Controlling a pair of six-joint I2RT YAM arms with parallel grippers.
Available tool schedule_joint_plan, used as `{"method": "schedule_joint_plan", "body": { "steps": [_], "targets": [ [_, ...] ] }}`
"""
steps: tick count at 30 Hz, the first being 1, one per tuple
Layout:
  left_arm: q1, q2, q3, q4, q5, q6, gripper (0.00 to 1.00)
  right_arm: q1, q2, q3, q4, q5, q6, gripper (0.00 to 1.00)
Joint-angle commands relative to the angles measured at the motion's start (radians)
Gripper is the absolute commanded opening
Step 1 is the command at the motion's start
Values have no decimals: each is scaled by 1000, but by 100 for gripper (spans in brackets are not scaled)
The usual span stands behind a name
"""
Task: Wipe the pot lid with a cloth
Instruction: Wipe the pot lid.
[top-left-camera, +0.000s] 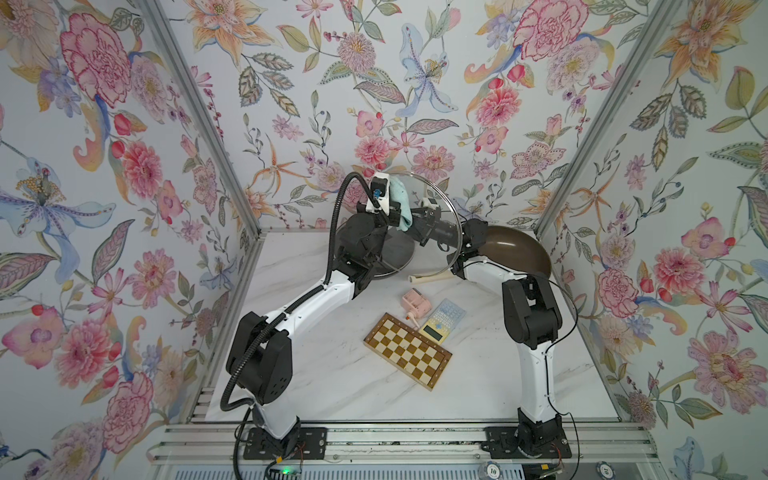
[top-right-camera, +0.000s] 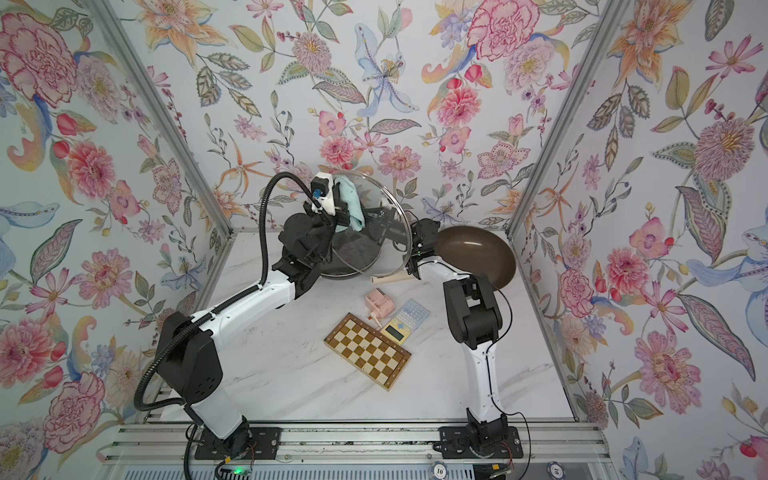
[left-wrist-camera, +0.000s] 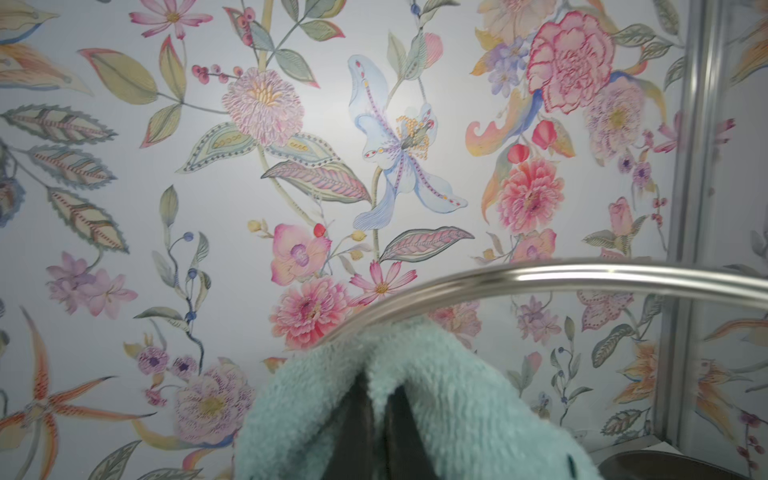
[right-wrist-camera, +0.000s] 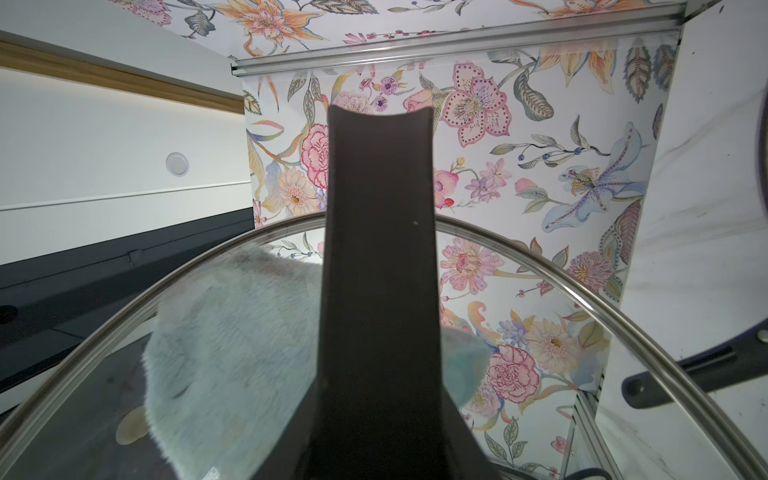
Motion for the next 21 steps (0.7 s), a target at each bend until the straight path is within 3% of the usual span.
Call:
{"method": "schedule_joint_plan", "body": {
  "steps": [1,4,7,12,16,21],
  "targets": [
    [49,-22,-97,-10,-164,-28,0,2,-103,41,226,-11,-3,0],
    [47,-28,-168,-57,-174,-84,0,0,-97,66,224,7,-4,0],
    [19,-36,-208,-103,-85,-156,0,-5,-80,111,207,32,-9,0],
    [-140,1,-146,-227,-59,-66,0,-16,-25,216,152,56,-32,0],
    [-252,11,-113,-215,46,5,0,-27,21,285,110,61,-32,0],
    [-258,-12,-12,-206,259,-29,0,-27,51,298,82,48,-33,0]
  ]
}}
